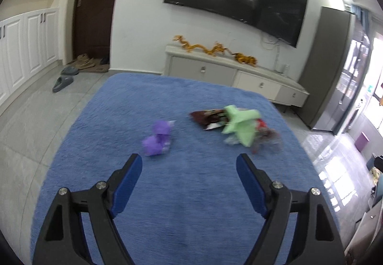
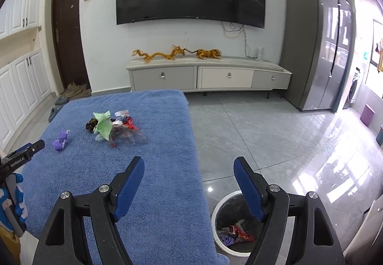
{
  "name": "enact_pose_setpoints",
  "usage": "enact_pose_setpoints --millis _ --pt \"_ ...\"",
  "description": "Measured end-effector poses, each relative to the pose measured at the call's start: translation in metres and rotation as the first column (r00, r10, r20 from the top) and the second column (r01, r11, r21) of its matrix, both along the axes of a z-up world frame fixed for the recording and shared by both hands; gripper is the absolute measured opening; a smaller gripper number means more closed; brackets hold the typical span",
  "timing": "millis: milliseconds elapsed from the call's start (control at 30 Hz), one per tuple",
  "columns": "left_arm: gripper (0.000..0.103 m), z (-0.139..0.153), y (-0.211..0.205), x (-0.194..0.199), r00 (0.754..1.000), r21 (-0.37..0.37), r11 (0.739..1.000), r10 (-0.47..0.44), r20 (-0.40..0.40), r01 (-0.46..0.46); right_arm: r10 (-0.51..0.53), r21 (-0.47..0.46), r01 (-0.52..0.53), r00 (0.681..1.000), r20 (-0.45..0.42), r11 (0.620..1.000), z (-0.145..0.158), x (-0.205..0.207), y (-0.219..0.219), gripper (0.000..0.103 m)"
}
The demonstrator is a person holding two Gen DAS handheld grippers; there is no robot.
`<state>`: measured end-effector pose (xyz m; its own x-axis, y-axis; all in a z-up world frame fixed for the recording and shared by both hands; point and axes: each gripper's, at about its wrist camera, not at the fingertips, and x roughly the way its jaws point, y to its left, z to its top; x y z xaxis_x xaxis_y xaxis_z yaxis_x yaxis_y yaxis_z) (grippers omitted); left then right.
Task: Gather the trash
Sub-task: 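Move both grippers back over the table toward the purple wrapper and green paper, then grasp the purple wrapper with the left gripper while the right grasps the red-grey wrapper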
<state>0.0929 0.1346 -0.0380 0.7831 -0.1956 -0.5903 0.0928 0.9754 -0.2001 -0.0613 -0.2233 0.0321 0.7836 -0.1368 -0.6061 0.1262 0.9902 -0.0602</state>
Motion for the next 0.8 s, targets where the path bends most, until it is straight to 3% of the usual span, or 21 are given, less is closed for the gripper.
enact_pose_setpoints --millis 267,400,633,800 --pt "0.080 -0.024 0.050 0.035 0.995 0.024 0.996 0.082 -0.053 -0.081 0.113 -0.003 -0.113 0.992 -0.060 0.994 -0.021 0.061 0.030 0.075" --pt "0.080 -0.033 0.061 0.053 0.994 0.030 0.997 0.076 -0.078 -0.074 0.196 0.014 -0.195 0.976 -0.097 0.981 -0.038 0.095 0.046 0.075" --pt "0.080 -0.049 0.033 0.094 0.990 0.032 0.998 -0.041 -0.135 0.046 0.364 0.059 -0.359 0.923 -0.128 0.931 -0.063 0.157 0.075 0.075" --pt "0.075 -0.058 0.015 0.117 0.987 0.072 0.996 -0.048 -0.155 0.060 0.428 0.077 -0.421 0.892 -0.147 0.904 -0.080 0.197 0.089 0.072"
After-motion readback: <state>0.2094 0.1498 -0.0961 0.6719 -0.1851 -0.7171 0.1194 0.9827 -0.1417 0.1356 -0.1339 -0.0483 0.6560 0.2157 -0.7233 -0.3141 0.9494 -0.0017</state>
